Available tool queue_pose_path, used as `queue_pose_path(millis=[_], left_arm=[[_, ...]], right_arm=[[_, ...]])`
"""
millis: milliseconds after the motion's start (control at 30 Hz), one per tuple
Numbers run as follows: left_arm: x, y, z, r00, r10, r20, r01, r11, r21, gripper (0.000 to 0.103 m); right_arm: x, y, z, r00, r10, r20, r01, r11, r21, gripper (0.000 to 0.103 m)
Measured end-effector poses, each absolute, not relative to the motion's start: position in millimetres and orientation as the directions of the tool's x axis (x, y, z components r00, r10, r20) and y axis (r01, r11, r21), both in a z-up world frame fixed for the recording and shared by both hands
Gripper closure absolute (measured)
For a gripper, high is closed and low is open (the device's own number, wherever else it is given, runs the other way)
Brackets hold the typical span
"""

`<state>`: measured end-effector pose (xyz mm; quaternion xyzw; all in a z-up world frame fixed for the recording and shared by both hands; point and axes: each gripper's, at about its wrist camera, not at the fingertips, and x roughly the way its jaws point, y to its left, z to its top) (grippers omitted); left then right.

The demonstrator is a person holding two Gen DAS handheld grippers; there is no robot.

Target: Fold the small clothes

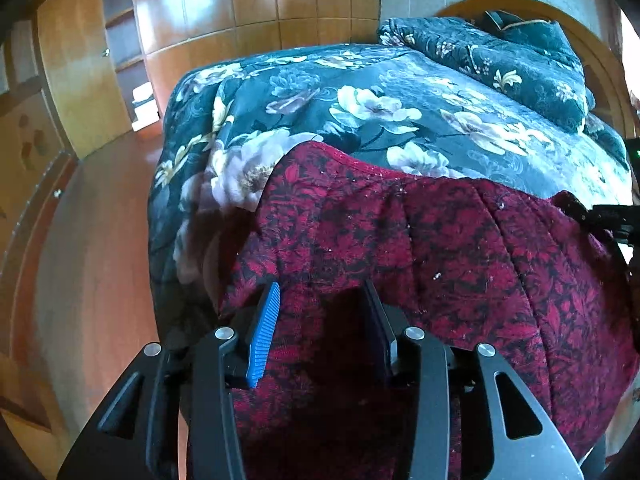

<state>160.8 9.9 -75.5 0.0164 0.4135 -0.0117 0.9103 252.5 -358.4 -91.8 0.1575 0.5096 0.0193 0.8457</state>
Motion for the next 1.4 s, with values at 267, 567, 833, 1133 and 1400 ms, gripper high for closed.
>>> queue_pose_path(millis=[267,567,833,1133,1400], left_arm=[[138,6,-52,0.696,-0.087,-0.713,0.052,0.996,-0.071,0.062],[110,-47,-46,0.638,-0.298,-0.710,0.240,0.953,-0.185,0.062],[107,-75,-58,0.603,-0.279,-0.747,0.256,0.955,-0.150,0.062],[116,-80,-72,0.579,-0.230,-0.782,0.242,0.965,-0.105,0.060],[123,-72,-79,0.557,-0.263,-0.787,0.226,0.961,-0.161,0.060]], right_arm=[[206,-392,-68,0.509,0.380,-0.772,0.095,0.867,0.489,0.019],[128,-422,-114,0.462,0.619,-0.635,0.133,0.660,0.739,0.018],[97,-405,-130,0.455,0.758,-0.468,0.064,0.497,0.866,0.018],[97,-379,-128,0.448,0.774,-0.448,0.022,0.491,0.871,0.052],[94,-359,-67,0.504,0.761,-0.408,-0.079,0.511,0.856,0.067]])
